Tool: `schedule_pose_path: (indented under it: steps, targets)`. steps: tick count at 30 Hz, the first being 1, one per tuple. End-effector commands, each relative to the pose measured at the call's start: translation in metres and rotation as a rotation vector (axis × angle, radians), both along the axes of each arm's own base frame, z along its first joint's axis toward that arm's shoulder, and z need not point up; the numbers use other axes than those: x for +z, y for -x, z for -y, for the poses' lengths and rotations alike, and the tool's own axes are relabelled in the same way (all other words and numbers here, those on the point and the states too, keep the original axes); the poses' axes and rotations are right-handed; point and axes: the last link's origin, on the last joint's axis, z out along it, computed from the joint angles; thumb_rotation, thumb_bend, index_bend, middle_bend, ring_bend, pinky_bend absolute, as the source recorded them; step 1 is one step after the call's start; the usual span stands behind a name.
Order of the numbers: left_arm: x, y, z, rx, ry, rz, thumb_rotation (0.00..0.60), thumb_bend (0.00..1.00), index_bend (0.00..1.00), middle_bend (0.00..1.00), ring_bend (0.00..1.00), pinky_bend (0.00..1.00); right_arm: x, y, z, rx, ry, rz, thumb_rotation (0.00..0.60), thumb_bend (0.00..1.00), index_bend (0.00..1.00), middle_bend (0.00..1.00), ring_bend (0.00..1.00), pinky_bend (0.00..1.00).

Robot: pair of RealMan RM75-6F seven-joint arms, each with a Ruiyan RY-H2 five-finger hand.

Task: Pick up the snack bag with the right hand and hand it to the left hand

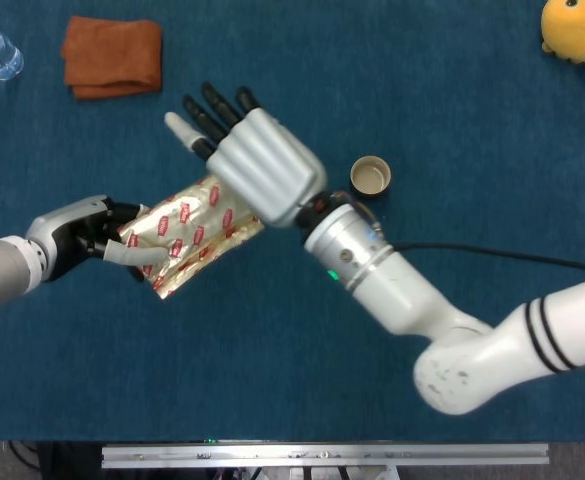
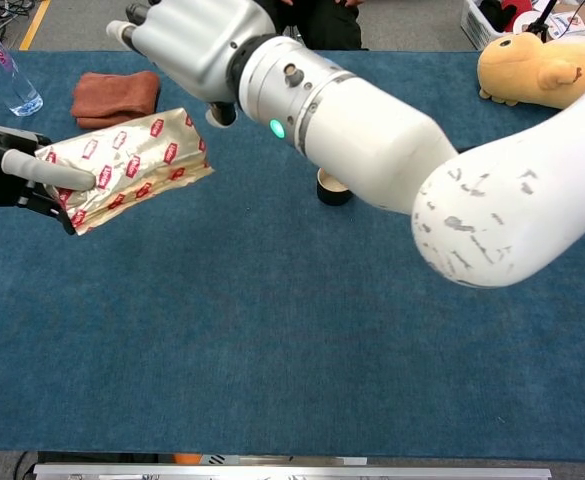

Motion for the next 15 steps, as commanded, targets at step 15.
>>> schedule_pose_path:
  steps: [15]
  targets:
    - [0.001,0.006,-0.008,0.01,-0.018,0.024,0.6,0.25,0.53,0.58,0.53,0.5,0.056,0.076,-0.01,-0.039,-0.021,0.002,0.6,0.1,0.0,0.08,0.06,0.25]
